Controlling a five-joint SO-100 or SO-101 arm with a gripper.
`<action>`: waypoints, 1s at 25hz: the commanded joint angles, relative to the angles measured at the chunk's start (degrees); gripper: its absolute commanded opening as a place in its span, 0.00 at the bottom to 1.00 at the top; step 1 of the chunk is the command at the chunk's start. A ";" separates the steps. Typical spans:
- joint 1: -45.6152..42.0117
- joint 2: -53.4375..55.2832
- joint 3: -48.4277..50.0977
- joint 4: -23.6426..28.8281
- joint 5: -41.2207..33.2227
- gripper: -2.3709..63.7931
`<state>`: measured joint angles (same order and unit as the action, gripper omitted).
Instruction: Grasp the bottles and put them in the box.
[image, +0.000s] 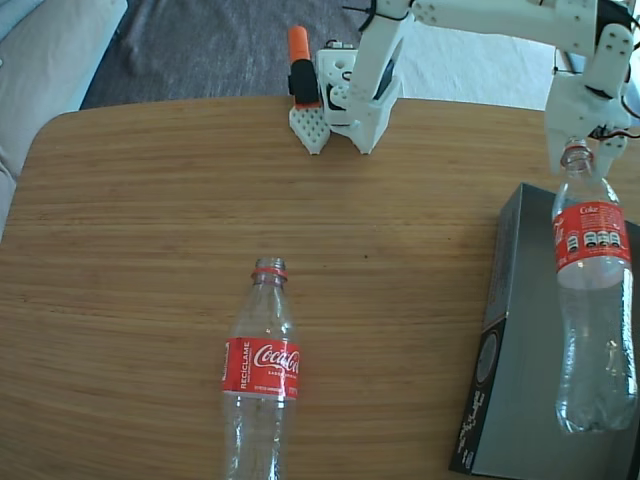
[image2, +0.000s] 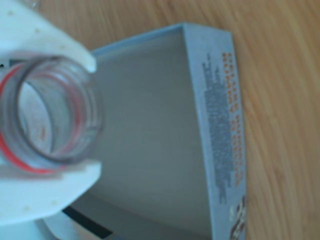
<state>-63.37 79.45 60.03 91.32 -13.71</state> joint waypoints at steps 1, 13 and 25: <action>0.79 0.79 -3.69 -1.14 -0.35 0.03; 7.82 -4.66 -8.09 -0.97 -0.09 0.03; 3.96 -5.89 -8.17 -3.43 1.76 0.03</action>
<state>-58.97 73.30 55.20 88.86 -12.22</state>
